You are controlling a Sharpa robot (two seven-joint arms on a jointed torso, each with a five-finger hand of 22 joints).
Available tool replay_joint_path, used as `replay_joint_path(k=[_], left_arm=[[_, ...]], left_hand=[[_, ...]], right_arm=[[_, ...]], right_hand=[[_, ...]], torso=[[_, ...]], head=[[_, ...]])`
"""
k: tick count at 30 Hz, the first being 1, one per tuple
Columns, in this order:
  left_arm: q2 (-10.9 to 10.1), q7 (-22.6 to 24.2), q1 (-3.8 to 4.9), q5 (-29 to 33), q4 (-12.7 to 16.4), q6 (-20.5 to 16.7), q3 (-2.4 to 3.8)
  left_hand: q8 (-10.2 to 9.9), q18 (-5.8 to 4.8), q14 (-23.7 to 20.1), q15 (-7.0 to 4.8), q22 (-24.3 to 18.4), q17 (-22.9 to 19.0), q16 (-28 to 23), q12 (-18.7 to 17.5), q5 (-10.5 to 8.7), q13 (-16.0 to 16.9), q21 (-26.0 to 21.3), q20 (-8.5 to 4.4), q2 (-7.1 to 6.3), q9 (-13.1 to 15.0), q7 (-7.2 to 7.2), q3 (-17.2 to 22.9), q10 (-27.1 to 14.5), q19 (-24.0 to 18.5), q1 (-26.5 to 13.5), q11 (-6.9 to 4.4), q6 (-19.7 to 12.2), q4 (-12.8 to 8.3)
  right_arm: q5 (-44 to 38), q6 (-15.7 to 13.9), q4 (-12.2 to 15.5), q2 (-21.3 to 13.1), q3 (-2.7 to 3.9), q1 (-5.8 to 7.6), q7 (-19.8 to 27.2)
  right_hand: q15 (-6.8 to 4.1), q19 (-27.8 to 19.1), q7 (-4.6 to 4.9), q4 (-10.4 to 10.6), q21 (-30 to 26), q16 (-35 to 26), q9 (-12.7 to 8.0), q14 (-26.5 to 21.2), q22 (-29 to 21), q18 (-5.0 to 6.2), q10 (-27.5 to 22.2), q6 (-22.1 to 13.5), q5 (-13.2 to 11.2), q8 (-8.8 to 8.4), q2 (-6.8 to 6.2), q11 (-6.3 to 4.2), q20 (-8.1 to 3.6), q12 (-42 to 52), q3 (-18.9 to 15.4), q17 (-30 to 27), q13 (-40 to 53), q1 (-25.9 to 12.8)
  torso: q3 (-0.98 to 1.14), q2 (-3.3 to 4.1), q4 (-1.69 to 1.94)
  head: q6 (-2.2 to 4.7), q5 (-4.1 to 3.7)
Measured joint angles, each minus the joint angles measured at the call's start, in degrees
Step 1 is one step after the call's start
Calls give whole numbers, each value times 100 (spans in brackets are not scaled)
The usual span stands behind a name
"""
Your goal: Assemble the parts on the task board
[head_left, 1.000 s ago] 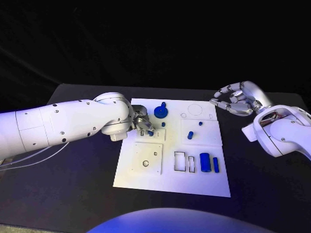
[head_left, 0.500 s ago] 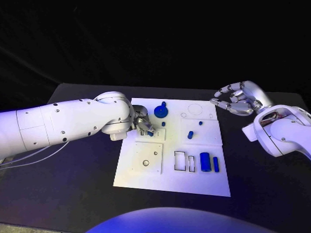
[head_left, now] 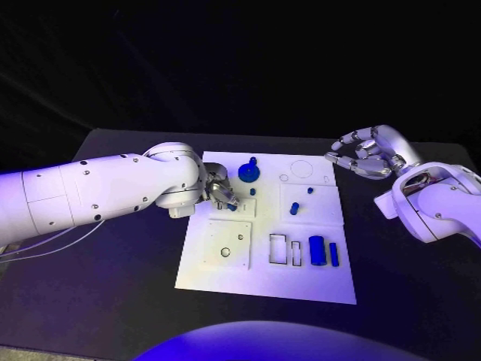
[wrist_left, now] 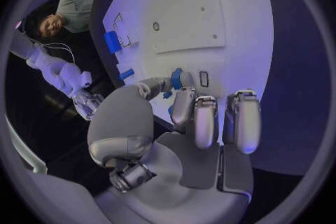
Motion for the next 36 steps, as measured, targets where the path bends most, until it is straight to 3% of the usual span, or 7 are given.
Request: replay_joint_path(k=[13,36], left_arm=[[-156,97,-3,32,137,-382,43],[104,97,-17,28,-150,-339,17]], left_hand=[[20,0,0,0,0,0,0,0,23,-1,0,0,-1,6,-10,0,0,0,-1,0,36,0],[19,0,0,0,-1,0,0,0,18,-2,-1,0,-3,4,2,0,-1,0,-3,1,45,0]], right_arm=[[2,-1,0,-7,-2,-5,6],[3,-1,-2,-4,-1,-8,10]], right_hand=[[0,0,0,0,0,0,14,0,-1,0,0,0,0,0,0,0,0,0,0,-1,0,0],[0,0,0,0,0,0,13,0,-2,0,0,0,0,0,0,0,0,0,0,-1,4,0]], torso=[[-1,-2,4],[2,6,-5]], head=[[1,-4],[-65,3]])
